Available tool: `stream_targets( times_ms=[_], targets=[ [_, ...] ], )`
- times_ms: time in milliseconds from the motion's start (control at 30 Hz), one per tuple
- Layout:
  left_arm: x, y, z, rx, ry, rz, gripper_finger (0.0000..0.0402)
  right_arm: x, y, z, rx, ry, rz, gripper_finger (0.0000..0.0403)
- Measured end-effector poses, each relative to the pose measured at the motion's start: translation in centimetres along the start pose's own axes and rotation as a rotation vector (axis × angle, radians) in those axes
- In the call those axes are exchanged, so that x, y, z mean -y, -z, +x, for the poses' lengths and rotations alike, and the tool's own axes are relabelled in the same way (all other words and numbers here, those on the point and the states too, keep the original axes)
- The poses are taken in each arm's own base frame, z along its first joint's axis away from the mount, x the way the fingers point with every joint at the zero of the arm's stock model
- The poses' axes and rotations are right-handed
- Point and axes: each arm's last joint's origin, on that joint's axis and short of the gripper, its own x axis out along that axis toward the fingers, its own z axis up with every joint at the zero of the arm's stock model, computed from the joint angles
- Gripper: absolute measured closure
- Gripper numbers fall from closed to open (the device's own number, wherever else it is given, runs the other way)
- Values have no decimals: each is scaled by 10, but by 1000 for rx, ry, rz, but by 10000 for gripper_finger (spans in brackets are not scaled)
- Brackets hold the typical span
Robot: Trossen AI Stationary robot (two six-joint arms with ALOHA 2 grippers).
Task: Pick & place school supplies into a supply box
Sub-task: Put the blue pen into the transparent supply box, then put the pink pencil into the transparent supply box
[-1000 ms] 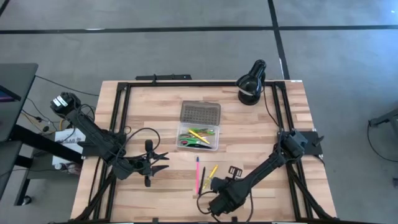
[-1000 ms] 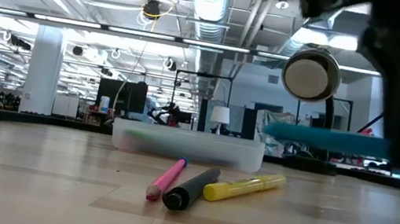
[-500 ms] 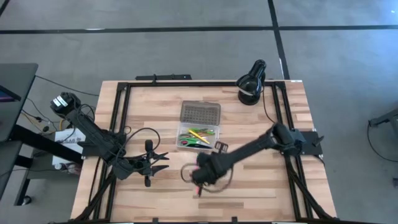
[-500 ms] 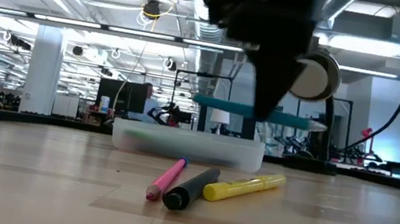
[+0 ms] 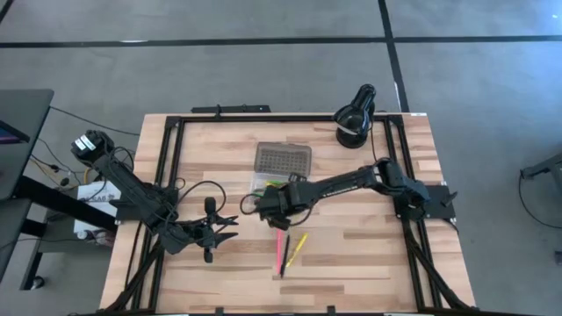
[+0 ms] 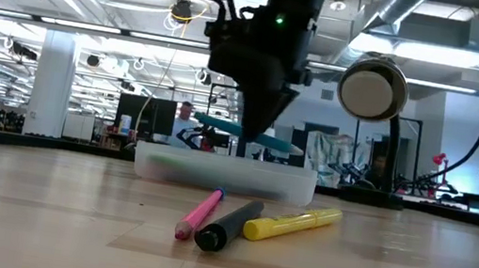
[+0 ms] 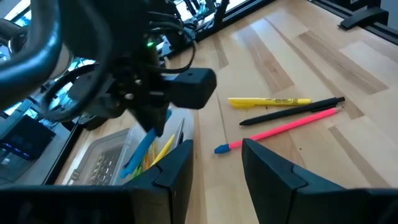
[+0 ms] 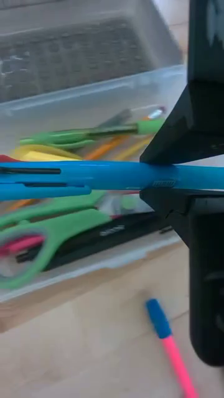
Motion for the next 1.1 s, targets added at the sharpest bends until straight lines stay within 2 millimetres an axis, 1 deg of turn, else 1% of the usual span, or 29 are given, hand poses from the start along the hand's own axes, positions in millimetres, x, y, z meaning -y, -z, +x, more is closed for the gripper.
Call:
stream_targets(
  times_ms=[200, 467, 567, 700, 967, 1100],
  targets=[
    [0, 0, 0, -2, 0, 1, 269, 12, -8, 7, 16, -5, 14, 358],
    [2, 0, -1, 3, 8, 3, 269, 29, -7, 25, -29, 27, 78, 352],
    [4, 0, -4, 8, 13, 8, 269, 32, -7, 27, -23, 53, 97, 346],
    [6, -1, -7, 12, 3, 16, 269, 31, -7, 27, -13, 70, 98, 317],
    [9, -1, -10, 16, -2, 27, 269, 24, -3, 24, -13, 70, 83, 237],
    [9, 0, -10, 15, 1, 29, 269, 18, 4, 9, -12, 72, 86, 214]
  ],
)
